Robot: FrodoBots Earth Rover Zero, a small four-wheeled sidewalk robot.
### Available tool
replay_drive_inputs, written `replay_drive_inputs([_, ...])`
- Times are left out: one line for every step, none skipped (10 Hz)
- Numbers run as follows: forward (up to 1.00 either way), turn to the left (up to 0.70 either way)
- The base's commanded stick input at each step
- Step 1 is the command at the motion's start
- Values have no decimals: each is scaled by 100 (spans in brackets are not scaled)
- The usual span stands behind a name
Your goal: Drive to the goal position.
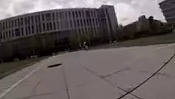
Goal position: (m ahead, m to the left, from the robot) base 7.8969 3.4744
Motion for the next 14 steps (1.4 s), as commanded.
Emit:
replay_drive_inputs([70,14])
replay_drive_inputs([70,14])
replay_drive_inputs([70,14])
replay_drive_inputs([70,14])
replay_drive_inputs([70,4])
replay_drive_inputs([70,0])
replay_drive_inputs([70,0])
replay_drive_inputs([70,0])
replay_drive_inputs([70,0])
replay_drive_inputs([70,0])
replay_drive_inputs([70,0])
replay_drive_inputs([70,0])
replay_drive_inputs([70,0])
replay_drive_inputs([70,0])
